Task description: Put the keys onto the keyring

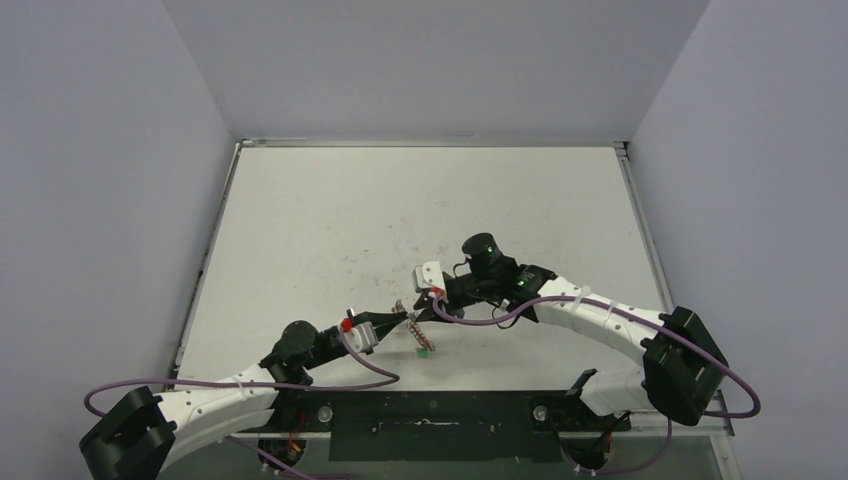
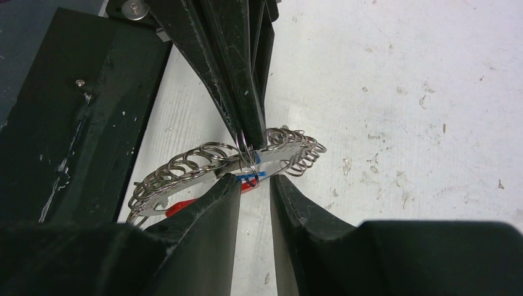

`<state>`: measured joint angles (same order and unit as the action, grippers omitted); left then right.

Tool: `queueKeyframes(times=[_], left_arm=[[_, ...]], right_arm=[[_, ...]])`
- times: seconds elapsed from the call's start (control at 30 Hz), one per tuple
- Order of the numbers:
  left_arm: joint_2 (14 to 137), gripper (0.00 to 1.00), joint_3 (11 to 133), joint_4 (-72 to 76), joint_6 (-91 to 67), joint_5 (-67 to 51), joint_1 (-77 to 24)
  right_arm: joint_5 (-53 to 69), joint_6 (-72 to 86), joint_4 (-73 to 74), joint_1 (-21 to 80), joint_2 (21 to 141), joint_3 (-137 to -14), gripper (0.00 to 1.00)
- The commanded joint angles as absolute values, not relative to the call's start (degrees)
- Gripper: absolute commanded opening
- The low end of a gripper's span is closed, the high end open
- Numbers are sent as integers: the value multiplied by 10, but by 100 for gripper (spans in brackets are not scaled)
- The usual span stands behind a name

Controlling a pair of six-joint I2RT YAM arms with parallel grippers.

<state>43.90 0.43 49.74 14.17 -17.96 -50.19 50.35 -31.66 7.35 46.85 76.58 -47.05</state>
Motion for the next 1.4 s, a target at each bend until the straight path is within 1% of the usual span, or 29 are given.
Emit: queueKeyframes(times=[0.0, 0.6, 0.7, 0.77, 0.83, 1.07, 1.17, 1.2, 1.23, 1.37], left_arm=[[430, 0, 7, 546, 136, -175, -503], [428, 0, 6, 548, 135, -178, -502], [428, 0, 5, 548, 134, -177, -502], [428, 0, 5, 548, 134, -176, -502], [428, 0, 5, 548, 134, -175, -502], [428, 0, 5, 546, 133, -168, -503], [427, 0, 7, 545, 134, -161, -502], [427, 1, 7, 544, 133, -157, -502], [427, 4, 7, 543, 132, -155, -502], [423, 25, 13, 528, 132, -150, -502]], right_arm=[[510, -303, 26, 465, 740, -476, 26], [546, -289, -15, 466, 771, -485, 24], [554, -289, -15, 466, 774, -488, 19], [561, -288, -15, 466, 776, -489, 12], [566, -287, -13, 466, 778, -491, 0], [573, -291, -2, 466, 770, -493, 0], [570, -294, 36, 466, 768, -500, 0], [567, -295, 49, 466, 768, -503, 0], [564, -295, 61, 466, 770, -509, 0], [539, -290, 125, 467, 786, -543, 0]])
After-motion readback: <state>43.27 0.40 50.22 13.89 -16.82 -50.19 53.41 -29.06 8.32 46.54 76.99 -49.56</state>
